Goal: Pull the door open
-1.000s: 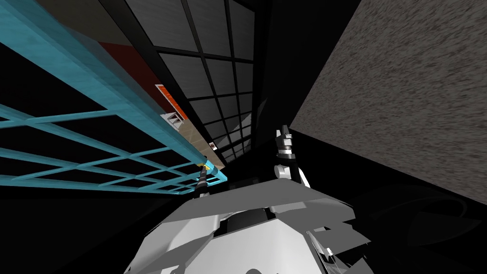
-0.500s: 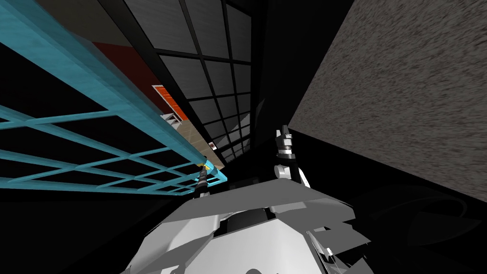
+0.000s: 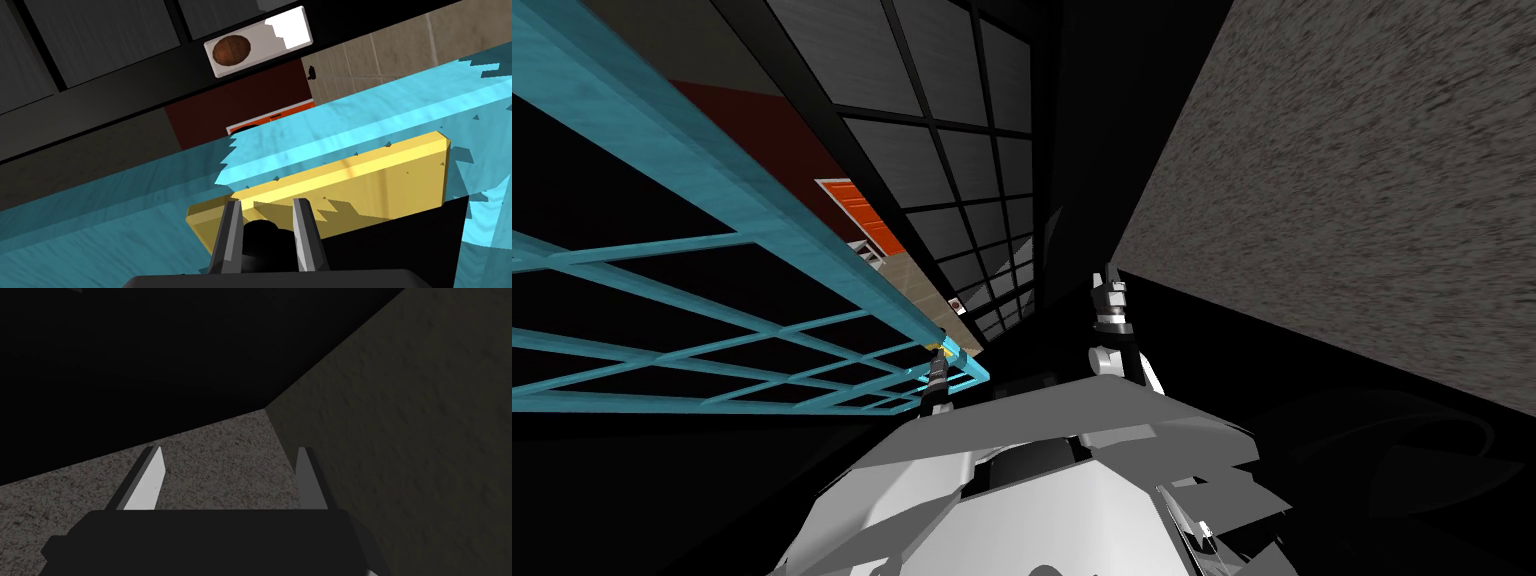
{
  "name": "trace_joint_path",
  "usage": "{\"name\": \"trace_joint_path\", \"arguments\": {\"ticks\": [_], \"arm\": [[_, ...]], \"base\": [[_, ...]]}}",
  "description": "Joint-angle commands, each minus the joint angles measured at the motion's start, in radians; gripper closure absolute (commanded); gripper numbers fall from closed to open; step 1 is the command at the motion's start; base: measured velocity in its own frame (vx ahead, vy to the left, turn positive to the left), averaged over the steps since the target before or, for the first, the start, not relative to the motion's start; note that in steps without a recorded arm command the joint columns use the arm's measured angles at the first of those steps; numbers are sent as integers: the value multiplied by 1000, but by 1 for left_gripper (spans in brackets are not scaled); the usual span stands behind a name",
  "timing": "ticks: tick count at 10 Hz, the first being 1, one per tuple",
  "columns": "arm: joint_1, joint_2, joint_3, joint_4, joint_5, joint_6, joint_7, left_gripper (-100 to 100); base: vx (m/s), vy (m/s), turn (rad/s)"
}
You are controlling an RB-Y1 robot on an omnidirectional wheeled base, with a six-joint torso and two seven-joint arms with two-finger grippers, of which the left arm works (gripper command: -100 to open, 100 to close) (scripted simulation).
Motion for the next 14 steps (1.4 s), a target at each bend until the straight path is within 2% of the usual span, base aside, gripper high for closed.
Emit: {"name": "trace_joint_path", "arguments": {"ticks": [1,2,3,5,6,7,11,12,14], "arm": [[5,19,21,6,17,5,36,100],[5,19,21,6,17,5,36,100],[3,19,18,6,24,5,77,100],[3,19,18,6,24,5,77,100],[3,19,18,23,24,5,77,100],[3,19,18,6,24,5,77,100],[3,19,18,0,24,5,77,100],[1,20,14,5,32,5,119,100],[-1,20,10,5,40,5,161,100]], "base": [[-62,22,-59],[-17,7,13],[-13,2,-69],[-29,17,-33],[-5,12,-29],[1,-1,44],[-1,-4,4],[-41,35,-91],[-63,30,-110]]}}
